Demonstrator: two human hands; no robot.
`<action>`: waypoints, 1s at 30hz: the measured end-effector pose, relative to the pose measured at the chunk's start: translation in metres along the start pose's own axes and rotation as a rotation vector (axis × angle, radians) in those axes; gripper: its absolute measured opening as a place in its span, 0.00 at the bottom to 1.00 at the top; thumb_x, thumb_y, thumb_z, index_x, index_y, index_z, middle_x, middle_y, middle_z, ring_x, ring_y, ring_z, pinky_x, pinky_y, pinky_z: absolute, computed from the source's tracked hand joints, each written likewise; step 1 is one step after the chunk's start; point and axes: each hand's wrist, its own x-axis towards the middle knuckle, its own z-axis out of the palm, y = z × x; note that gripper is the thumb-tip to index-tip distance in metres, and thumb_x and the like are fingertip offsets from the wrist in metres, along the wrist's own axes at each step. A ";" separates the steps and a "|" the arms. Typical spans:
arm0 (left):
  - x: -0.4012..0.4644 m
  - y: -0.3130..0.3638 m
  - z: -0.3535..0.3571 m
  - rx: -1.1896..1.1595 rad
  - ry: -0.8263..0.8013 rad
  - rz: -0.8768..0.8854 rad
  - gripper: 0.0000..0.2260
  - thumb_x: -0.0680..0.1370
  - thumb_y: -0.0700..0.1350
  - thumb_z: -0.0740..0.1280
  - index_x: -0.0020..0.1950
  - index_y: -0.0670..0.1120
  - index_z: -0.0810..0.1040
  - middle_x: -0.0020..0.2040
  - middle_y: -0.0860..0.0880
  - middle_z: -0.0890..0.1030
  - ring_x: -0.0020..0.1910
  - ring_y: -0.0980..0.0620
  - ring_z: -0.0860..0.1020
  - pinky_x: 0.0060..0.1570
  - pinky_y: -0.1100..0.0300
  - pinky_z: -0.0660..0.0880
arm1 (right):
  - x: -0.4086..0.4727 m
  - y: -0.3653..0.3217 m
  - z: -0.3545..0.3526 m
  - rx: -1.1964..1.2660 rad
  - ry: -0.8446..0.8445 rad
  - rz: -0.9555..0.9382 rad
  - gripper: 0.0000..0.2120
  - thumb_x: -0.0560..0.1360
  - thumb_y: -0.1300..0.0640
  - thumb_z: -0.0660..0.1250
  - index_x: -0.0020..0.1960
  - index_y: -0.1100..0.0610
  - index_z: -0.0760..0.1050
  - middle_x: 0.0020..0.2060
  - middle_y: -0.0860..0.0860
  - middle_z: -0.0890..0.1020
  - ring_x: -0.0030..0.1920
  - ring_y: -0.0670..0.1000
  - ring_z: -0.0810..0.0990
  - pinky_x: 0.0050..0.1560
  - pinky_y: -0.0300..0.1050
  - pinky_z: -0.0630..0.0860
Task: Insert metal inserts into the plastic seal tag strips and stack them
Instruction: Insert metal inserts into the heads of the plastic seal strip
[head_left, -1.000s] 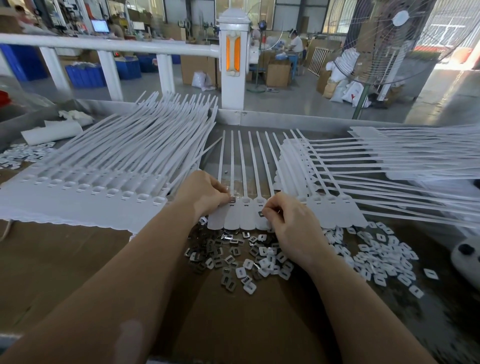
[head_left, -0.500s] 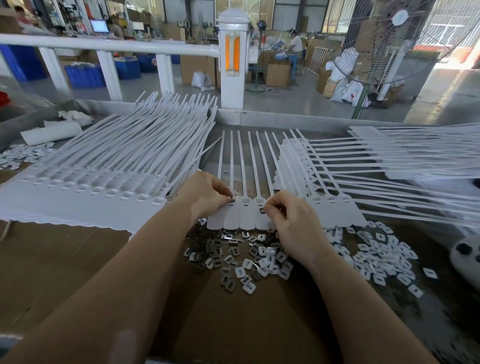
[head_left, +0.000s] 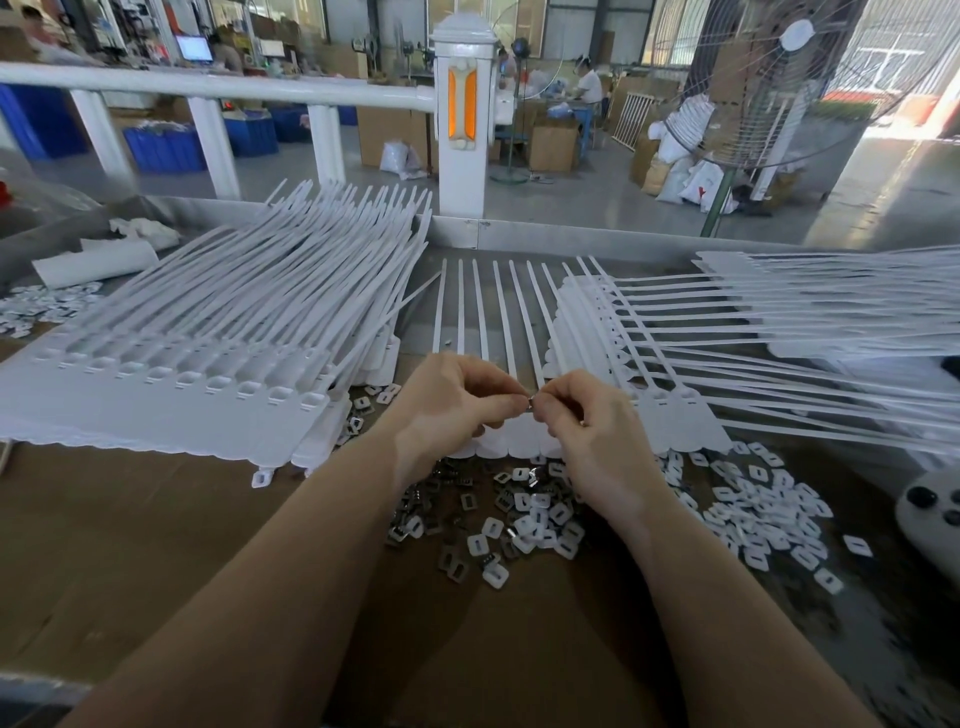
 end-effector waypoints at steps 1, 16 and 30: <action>0.000 0.000 0.000 0.003 -0.007 -0.006 0.03 0.72 0.43 0.72 0.39 0.51 0.82 0.32 0.56 0.81 0.31 0.64 0.76 0.31 0.72 0.71 | 0.000 0.000 0.000 0.003 -0.006 0.000 0.06 0.78 0.56 0.62 0.43 0.53 0.75 0.37 0.46 0.78 0.39 0.41 0.74 0.38 0.26 0.68; 0.030 -0.009 -0.007 0.376 0.144 -0.195 0.05 0.77 0.43 0.67 0.41 0.48 0.78 0.38 0.54 0.76 0.42 0.53 0.74 0.35 0.65 0.68 | 0.000 0.003 0.001 -0.087 0.087 -0.007 0.04 0.77 0.55 0.63 0.44 0.51 0.75 0.37 0.42 0.76 0.40 0.42 0.74 0.40 0.31 0.68; 0.037 0.009 -0.011 0.377 -0.004 -0.284 0.05 0.73 0.43 0.72 0.40 0.42 0.81 0.33 0.52 0.75 0.33 0.60 0.70 0.22 0.77 0.65 | -0.002 0.002 0.001 -0.125 0.064 -0.039 0.03 0.77 0.57 0.64 0.44 0.51 0.74 0.37 0.41 0.75 0.40 0.40 0.73 0.41 0.31 0.68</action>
